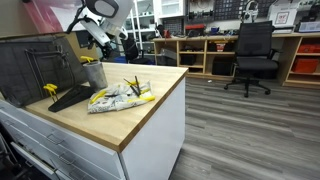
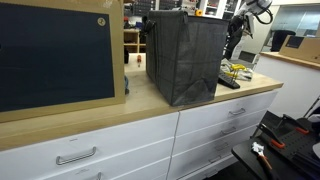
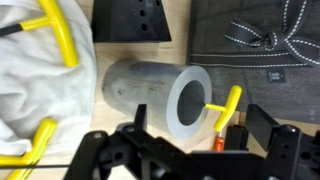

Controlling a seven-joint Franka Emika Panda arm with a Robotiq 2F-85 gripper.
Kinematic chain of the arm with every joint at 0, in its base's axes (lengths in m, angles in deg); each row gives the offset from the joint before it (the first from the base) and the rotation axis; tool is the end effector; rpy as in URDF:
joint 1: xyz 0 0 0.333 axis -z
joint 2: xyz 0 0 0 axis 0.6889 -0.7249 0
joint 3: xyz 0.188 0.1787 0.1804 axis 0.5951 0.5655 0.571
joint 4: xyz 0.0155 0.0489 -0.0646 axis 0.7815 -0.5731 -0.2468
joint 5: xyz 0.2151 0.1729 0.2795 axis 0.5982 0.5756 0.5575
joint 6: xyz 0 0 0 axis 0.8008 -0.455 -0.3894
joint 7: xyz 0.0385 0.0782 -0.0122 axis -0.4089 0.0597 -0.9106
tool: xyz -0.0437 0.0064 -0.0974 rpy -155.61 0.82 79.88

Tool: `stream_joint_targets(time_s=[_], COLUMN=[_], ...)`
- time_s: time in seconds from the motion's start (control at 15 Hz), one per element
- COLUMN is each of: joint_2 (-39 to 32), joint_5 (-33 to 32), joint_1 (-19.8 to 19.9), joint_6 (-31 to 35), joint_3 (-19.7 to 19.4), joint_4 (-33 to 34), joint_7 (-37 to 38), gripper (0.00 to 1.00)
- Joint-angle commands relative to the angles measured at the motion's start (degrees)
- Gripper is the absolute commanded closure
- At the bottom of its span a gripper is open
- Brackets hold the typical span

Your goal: Pick up one yellow object from the right and put it in the silver tin

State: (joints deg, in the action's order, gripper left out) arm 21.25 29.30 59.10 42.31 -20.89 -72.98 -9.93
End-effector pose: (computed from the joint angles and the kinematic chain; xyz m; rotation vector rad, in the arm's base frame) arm 0.6748 -0.1458 0.4010 -2.3894 -0.0734 0.0872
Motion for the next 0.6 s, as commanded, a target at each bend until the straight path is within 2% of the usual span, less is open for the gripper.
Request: stream_joint_targets(time_s=[0.0,0.27,0.53], joint_2=[5.59,7.06,6.8], joint_5=[-7.62,-16.66,-21.61], joint_1=[-2.81,-5.32,-7.93], joint_6=[7.21,12.93,13.54], joint_3=[-1.19,-0.89,-0.02], joint_4=[-6.45,-8.54,-7.69], joint_7=[5.51,15.87,25.21], gripper=[0.0,0.0,0.0])
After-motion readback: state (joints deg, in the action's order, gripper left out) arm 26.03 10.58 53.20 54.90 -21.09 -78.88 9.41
